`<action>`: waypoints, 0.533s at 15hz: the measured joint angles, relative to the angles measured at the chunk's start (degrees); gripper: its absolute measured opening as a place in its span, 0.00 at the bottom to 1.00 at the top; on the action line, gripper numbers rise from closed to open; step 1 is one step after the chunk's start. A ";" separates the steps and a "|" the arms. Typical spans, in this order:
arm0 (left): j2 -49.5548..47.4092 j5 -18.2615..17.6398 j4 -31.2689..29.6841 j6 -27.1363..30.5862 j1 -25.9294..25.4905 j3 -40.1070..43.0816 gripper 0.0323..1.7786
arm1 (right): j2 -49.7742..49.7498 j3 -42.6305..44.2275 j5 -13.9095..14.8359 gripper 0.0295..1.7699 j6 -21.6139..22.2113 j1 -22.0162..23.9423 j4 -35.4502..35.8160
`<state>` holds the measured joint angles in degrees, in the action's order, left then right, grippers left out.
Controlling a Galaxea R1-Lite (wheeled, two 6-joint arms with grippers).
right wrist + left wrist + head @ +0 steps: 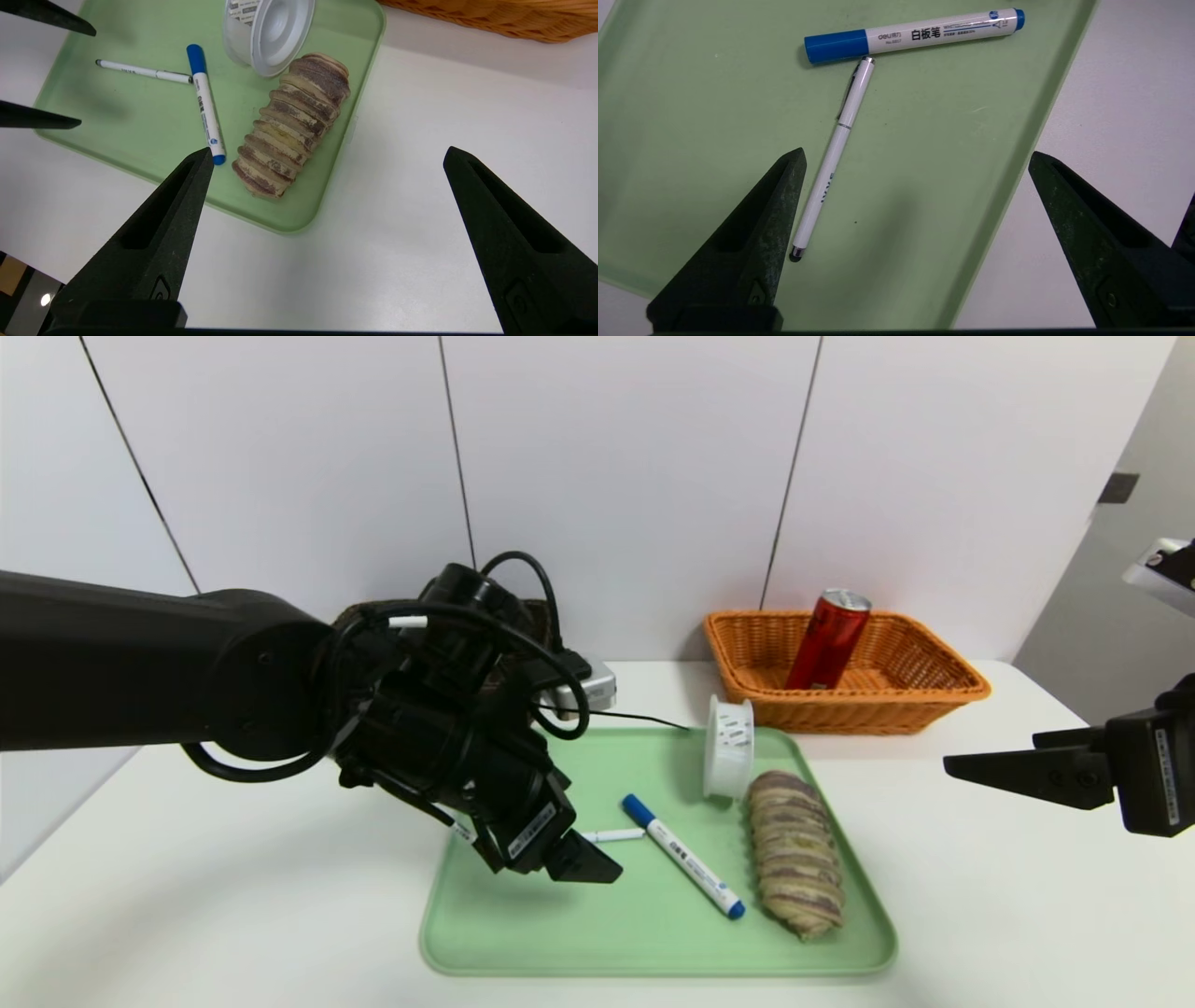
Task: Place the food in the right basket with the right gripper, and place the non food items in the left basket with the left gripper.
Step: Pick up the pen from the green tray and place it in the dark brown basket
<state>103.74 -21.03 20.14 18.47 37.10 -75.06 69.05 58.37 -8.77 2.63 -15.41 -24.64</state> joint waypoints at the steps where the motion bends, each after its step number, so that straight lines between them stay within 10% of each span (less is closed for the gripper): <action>1: 1.08 1.18 2.62 0.10 -0.02 -2.01 0.95 | 0.02 -0.52 -0.07 0.96 0.01 0.01 0.66; 8: 7.80 5.44 14.70 3.38 -0.02 -12.42 0.95 | 0.22 -4.55 -0.05 0.96 1.50 0.01 6.28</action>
<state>111.54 -15.59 34.84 21.85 37.07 -87.48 69.27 53.82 -8.81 4.13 -15.40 -18.36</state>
